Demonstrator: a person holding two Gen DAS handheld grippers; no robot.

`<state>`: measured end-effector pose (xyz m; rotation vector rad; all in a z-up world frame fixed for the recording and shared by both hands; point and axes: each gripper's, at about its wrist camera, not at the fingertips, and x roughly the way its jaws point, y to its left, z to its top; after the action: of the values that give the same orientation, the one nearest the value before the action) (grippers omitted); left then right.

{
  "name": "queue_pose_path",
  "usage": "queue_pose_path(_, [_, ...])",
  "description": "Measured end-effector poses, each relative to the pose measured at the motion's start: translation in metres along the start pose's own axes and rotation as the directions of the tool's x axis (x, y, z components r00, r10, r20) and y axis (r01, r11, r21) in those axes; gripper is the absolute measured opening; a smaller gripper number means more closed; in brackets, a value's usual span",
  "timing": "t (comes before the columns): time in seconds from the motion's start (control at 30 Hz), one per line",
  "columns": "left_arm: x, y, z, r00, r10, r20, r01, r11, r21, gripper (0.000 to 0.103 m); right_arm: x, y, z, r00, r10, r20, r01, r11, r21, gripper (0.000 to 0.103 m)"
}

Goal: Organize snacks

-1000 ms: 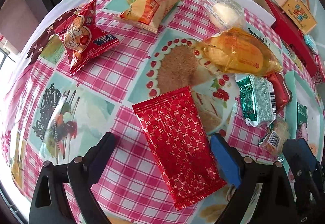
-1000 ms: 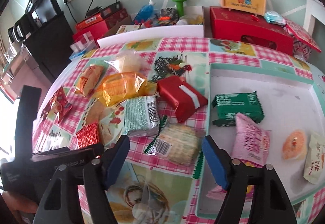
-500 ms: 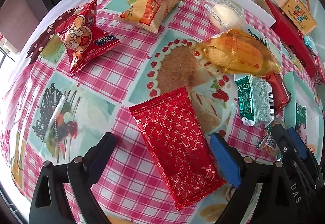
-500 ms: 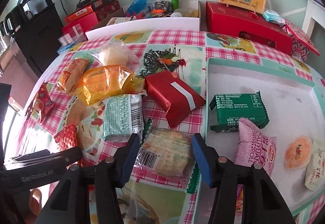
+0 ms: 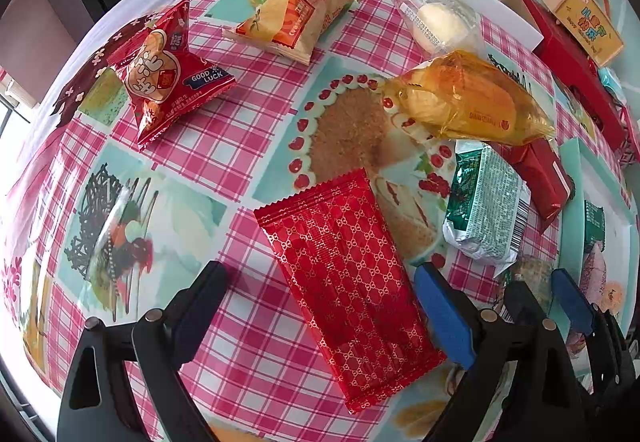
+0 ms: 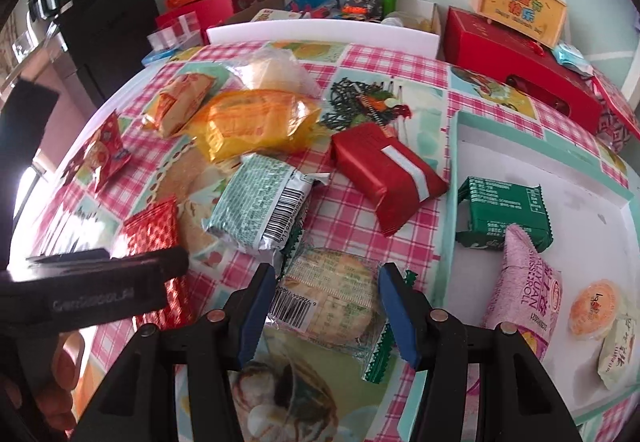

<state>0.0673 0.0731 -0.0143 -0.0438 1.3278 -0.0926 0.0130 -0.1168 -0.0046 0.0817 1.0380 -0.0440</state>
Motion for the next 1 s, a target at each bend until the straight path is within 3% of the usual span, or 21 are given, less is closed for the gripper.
queue_pose_path(0.3, [-0.005, 0.0, -0.003, 1.0, 0.01, 0.003, -0.01, 1.0, 0.016, 0.094, -0.007, 0.011, -0.013, 0.999, 0.004, -0.035, -0.007, 0.996, -0.087, 0.057])
queue_pose_path(0.4, [-0.008, -0.005, -0.005, 1.0, 0.001, 0.011, -0.001, 0.999, 0.042, 0.085, -0.01, 0.008, -0.015, 0.999, 0.001, -0.037, -0.003, 0.997, -0.077, 0.058])
queue_pose_path(0.47, [-0.011, -0.009, -0.007, 1.0, -0.02, 0.011, 0.019, 0.998, 0.062, 0.073, -0.011, 0.005, -0.015, 0.999, 0.001, -0.036, -0.004, 0.997, -0.071, 0.06])
queue_pose_path(0.67, [-0.014, -0.026, -0.012, 0.998, -0.068, 0.013, 0.067, 0.992, 0.103, 0.06, -0.01, -0.004, -0.016, 0.998, 0.013, -0.059, -0.014, 1.0, -0.024, 0.07])
queue_pose_path(1.0, [-0.014, -0.044, -0.014, 0.993, -0.12, 0.002, 0.119, 0.982, 0.144, 0.057, 0.0, 0.007, -0.017, 0.996, -0.006, -0.089, 0.004, 1.0, -0.03, 0.074])
